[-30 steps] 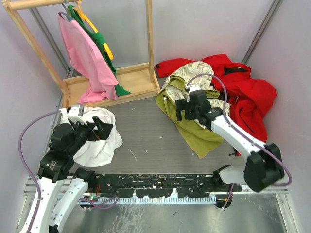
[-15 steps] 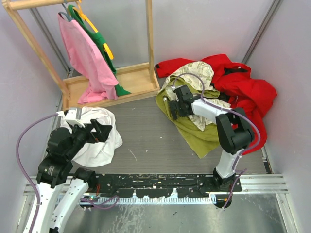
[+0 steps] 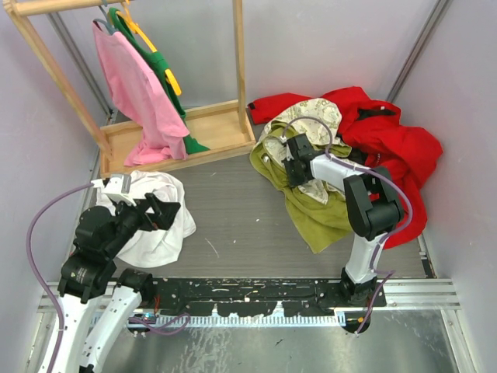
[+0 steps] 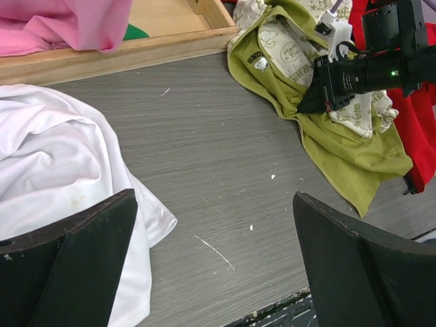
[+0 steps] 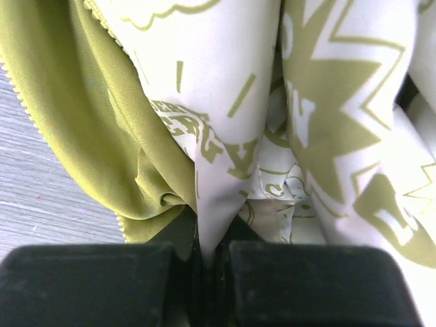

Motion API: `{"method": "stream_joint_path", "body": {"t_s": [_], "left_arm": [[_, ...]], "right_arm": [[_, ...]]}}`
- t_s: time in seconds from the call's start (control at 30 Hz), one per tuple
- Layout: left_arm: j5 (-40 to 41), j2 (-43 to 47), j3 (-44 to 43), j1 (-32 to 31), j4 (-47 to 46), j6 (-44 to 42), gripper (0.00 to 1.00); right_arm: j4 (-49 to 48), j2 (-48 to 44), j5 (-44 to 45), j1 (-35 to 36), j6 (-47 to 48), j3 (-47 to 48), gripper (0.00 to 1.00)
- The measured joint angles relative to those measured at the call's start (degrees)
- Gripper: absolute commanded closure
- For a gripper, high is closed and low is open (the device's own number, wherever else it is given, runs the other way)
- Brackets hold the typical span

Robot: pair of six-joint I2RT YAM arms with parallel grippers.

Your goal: Zip up the jacket

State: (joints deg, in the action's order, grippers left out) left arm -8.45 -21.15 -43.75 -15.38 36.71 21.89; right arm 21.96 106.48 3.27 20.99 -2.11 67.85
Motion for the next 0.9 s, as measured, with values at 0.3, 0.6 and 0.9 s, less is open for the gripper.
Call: {"method": "stream_joint_path", "body": {"t_s": [0.3,0.6,0.9], "left_arm": [[-4.11,-0.79,0.33,0.00,-0.37,0.04,0.02],[-11.08,-5.62,0.87,-0.04,-4.39,3.37,0.02],[-15.10,-10.32,5.79,-0.15,-12.15,11.02,0.02]], "right_arm": [[-0.31,-7.56,-5.46,0.17,-5.05,0.02,0.99],[-10.60,-17.57,-12.04,3.65,-18.10,-1.09,0.99],[-21.05,-19.65,-17.11,6.71,-28.94,-4.35,0.97]]}}
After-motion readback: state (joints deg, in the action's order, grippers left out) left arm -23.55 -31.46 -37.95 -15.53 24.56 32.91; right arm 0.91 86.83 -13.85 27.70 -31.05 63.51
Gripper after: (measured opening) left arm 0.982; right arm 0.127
